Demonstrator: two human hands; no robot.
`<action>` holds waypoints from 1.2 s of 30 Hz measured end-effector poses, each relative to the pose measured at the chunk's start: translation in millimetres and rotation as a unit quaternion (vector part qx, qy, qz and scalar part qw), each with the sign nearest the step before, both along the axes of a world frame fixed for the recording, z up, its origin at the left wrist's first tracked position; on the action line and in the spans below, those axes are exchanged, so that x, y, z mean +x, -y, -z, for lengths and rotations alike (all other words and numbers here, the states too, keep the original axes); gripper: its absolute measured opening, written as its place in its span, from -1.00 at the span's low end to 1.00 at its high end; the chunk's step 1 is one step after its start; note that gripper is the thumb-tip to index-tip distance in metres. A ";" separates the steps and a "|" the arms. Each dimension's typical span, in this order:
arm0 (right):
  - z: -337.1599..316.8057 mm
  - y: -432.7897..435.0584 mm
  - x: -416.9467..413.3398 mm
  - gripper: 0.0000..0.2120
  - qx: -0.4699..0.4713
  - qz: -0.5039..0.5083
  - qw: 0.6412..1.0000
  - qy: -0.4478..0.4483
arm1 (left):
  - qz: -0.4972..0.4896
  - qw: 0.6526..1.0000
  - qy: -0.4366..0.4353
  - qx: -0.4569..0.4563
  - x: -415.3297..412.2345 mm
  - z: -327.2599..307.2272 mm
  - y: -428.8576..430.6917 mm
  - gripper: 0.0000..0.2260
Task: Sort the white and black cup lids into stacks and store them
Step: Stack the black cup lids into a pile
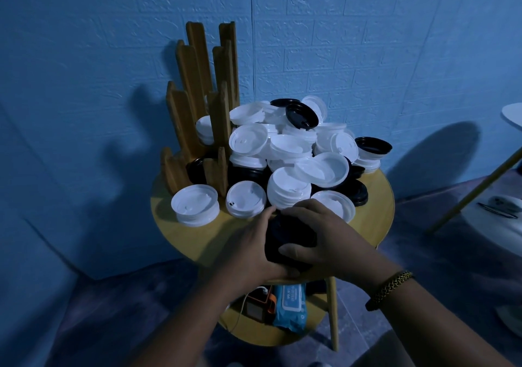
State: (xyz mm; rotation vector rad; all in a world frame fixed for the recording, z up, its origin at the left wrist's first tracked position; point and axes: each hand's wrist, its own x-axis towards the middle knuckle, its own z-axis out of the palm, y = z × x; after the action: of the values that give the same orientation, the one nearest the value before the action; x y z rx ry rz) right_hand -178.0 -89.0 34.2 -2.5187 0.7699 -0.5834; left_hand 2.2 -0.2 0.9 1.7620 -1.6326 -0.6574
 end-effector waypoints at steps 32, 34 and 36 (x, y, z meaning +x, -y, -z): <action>-24.7 9.9 -16.8 -0.43 0.211 -0.067 0.975 -0.020 | 0.019 0.999 0.011 0.026 5.5 -6.6 2.7 0.02; -25.3 10.2 -12.6 -0.44 0.181 -0.061 0.981 -0.032 | 0.024 0.999 0.014 0.031 5.3 -6.7 4.8 0.02; -22.3 6.2 -5.4 -0.44 0.104 -0.032 0.993 -0.042 | 0.027 0.999 0.015 0.023 2.9 -5.3 6.3 -0.02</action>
State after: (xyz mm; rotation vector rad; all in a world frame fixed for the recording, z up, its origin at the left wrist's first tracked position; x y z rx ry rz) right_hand -183.4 -95.2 56.5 -2.3781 0.7365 -0.3584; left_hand 5.1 -6.5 6.2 1.7726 -1.7026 -0.7015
